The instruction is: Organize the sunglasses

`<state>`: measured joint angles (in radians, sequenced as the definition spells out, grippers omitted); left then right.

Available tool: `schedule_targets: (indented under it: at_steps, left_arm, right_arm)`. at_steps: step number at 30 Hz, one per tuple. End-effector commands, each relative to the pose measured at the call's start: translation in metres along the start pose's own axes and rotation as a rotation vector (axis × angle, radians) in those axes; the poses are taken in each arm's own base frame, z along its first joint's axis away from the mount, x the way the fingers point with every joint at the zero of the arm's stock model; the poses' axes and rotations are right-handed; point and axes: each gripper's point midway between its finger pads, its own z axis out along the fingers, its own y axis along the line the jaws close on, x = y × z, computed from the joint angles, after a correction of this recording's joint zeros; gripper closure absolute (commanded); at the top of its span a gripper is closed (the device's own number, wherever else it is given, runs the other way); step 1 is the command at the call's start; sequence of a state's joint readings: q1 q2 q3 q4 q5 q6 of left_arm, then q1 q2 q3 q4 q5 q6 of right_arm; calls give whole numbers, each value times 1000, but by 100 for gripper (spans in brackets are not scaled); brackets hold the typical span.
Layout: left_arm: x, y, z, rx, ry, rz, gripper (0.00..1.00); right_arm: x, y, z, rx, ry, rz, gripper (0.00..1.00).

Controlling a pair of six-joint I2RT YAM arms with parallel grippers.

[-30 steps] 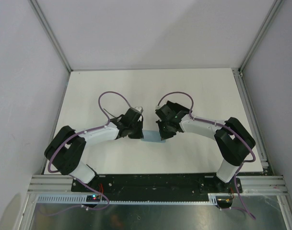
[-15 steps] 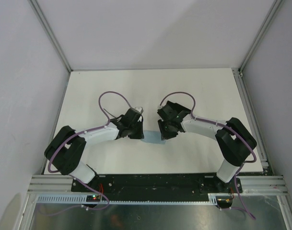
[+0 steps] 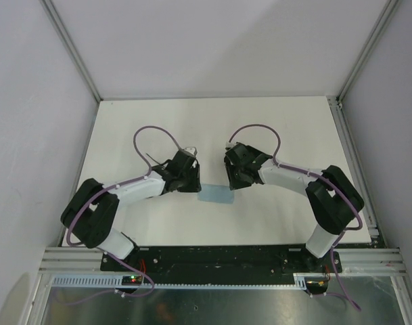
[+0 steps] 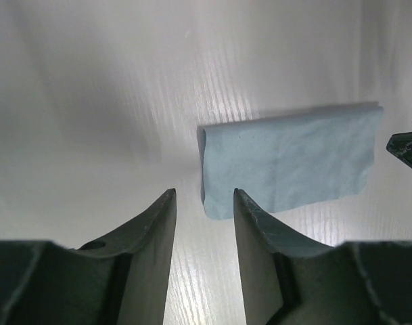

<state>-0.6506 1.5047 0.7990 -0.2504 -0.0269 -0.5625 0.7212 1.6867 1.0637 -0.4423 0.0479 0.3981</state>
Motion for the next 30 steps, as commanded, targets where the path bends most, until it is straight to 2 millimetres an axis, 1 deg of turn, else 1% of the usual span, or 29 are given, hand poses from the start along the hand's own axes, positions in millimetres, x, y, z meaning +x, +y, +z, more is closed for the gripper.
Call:
schedule_targets:
  at_steps: [1,6,12,19,24,26,27,28,30]
  left_arm:
    - [-27,-1,4,-23,-57,38,56]
    - [-35,2,12,-32,-53,66,58]
    - [-35,0,21,-18,-29,95,60]
    - [-32,-5,24,14,-4,103,62]
    - [-30,-8,26,31,9,110,62]
    - [-30,-9,26,35,10,113,62]
    - [-30,-9,27,37,12,114,62]
    - [-30,-9,27,38,15,115,62]
    - [-30,-11,28,46,17,116,62]
  right_arm:
    - [-13,-11,15,32,-44,-21,64]
    - [-13,-11,24,26,-39,-35,65]
    - [-5,-10,32,15,-10,-56,69]
    - [10,-8,33,36,32,-105,78]
    - [18,-8,32,54,57,-124,81]
    - [19,-7,32,51,58,-128,85]
    - [18,-6,31,48,56,-128,88]
    - [18,-6,31,44,56,-127,94]
    - [16,-5,30,39,50,-124,98]
